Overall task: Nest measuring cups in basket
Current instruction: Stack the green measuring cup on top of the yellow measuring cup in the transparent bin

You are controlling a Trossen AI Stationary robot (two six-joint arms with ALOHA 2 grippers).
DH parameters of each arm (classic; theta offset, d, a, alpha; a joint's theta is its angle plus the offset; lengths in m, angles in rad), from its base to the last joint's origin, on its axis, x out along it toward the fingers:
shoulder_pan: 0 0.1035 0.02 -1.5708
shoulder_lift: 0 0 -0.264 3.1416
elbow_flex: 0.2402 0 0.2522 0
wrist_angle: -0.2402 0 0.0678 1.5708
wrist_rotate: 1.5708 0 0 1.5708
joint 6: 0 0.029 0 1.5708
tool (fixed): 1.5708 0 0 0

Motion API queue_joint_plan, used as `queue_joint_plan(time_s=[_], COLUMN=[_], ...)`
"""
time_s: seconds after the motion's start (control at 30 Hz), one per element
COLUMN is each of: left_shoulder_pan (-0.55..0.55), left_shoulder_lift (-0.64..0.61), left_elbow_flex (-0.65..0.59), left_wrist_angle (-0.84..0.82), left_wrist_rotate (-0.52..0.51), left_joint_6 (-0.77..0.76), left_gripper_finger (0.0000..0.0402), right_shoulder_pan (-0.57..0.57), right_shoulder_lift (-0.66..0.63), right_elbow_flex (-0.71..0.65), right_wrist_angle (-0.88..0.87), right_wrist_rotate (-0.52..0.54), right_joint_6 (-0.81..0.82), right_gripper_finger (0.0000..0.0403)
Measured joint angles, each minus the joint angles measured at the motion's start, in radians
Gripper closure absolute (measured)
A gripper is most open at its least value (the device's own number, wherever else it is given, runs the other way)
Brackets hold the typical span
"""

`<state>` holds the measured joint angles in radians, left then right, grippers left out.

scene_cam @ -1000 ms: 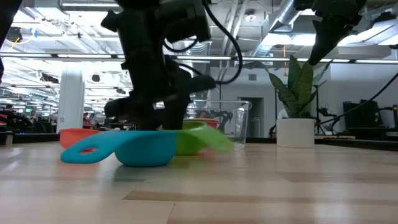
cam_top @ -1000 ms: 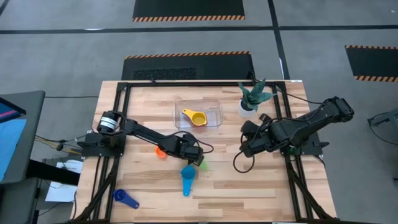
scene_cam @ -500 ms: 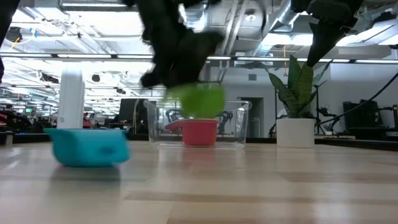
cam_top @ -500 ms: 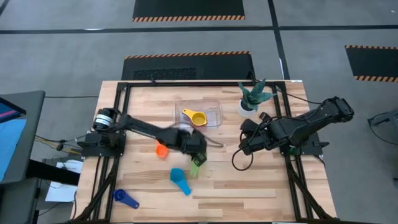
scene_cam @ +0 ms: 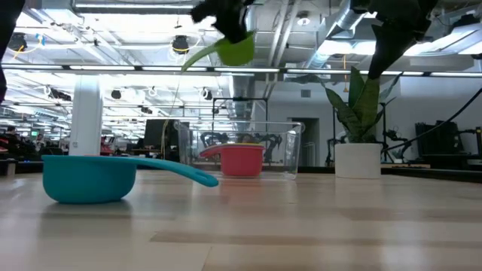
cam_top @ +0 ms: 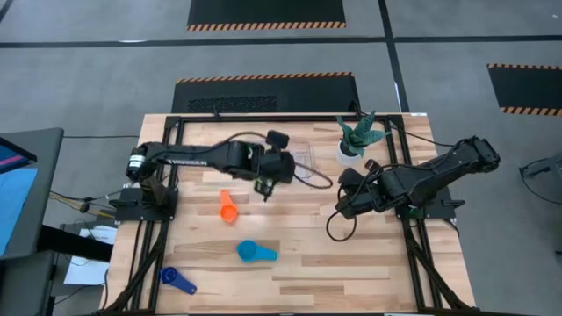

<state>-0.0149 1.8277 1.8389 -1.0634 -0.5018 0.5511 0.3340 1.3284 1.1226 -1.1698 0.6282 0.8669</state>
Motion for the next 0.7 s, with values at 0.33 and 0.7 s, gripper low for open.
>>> queue_joint_plan(time_s=[0.33,0.7], left_shoulder_pan=[0.219,0.250], left_shoulder_lift=[0.042,0.154], left_elbow_flex=[-0.061,-0.064], left_wrist_angle=[0.042,0.137], left_wrist_rotate=[0.272,0.443], left_joint_6=[0.345,0.640], left_gripper_finger=[0.0401,0.0401], right_shoulder_pan=[-0.001,-0.001], right_shoulder_lift=[0.000,0.000], right_elbow_flex=[0.000,0.000], right_wrist_angle=[0.002,0.000], right_wrist_rotate=[-0.001,-0.002], right_joint_6=[0.049,0.052], right_gripper_finger=[0.0384,0.0382])
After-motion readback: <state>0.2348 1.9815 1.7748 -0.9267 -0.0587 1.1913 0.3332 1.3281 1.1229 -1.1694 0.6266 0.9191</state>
